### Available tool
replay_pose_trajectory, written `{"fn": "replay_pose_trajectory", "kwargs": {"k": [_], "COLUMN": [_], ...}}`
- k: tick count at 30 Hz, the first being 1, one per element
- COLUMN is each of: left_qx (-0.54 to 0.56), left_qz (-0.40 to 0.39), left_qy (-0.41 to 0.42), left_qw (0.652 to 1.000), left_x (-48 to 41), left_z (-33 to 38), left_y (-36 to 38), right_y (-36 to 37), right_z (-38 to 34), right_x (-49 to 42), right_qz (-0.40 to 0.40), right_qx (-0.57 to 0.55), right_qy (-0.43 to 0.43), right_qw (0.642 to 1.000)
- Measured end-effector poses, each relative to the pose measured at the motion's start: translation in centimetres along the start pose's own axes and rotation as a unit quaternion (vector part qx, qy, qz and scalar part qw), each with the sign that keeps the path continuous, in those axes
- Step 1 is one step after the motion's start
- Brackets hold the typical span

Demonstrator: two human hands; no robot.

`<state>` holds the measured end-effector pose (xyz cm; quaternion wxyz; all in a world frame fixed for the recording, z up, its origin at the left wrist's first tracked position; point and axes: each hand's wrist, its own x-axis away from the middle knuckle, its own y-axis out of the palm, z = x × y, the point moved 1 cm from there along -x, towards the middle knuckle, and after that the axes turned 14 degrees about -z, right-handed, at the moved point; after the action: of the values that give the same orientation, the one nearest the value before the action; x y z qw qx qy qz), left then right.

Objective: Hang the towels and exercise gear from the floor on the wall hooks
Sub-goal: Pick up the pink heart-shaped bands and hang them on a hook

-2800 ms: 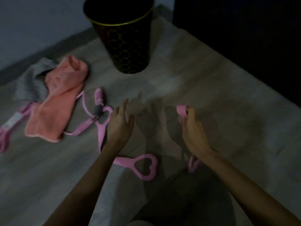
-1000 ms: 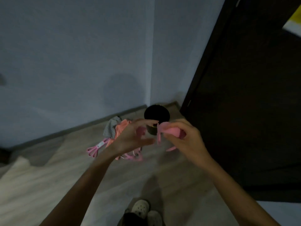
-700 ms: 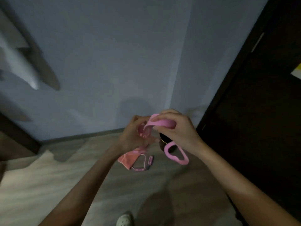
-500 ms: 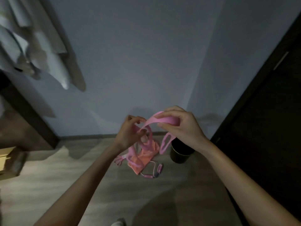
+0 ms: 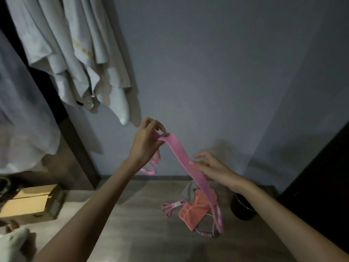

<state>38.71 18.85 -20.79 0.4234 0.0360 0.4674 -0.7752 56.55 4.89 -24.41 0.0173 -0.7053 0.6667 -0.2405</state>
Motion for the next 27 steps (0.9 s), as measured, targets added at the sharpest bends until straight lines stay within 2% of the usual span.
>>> {"fn": "replay_pose_trajectory", "kwargs": {"k": [2,6,9,14,17,23,25,27], "left_qx": [0.008,0.015,0.042,0.138,0.209,0.32,0.329,0.332], "left_qz": [0.01,-0.018,-0.046,-0.121,-0.106,-0.026,-0.019,-0.023], "left_qy": [0.026,0.055,0.06,-0.003,-0.038,-0.087,-0.072,-0.065], "left_qw": [1.0,0.998,0.996,0.983,0.972,0.943,0.941,0.941], "left_x": [-1.0,-2.3,-2.7,-3.7,-4.5,-8.0,-9.7,-11.4], "left_z": [-1.0,-2.7,-4.2,-7.9,-9.6,-12.6,-13.3,-13.6], "left_y": [-1.6,-2.6,-3.0,-4.5,-5.1,-6.8,-7.1,-7.0], "right_y": [1.8,3.8,4.1,4.2,3.5,1.3,0.3,-0.4], "right_z": [-2.5,-6.5,-7.9,-8.3,-7.9,-6.9,-7.2,-7.7], "right_x": [-2.0,-6.1,-8.6,-11.7,-13.6,-18.0,-19.9,-21.5], "right_qz": [-0.016,-0.044,-0.015,0.048,0.091,0.185,0.186,0.165], "right_qx": [-0.03,-0.185,-0.246,-0.273,-0.288,-0.312,-0.334,-0.304], "right_qy": [0.001,-0.057,-0.08,-0.094,-0.087,-0.087,-0.115,-0.122], "right_qw": [0.999,0.98,0.966,0.956,0.949,0.928,0.917,0.93]}}
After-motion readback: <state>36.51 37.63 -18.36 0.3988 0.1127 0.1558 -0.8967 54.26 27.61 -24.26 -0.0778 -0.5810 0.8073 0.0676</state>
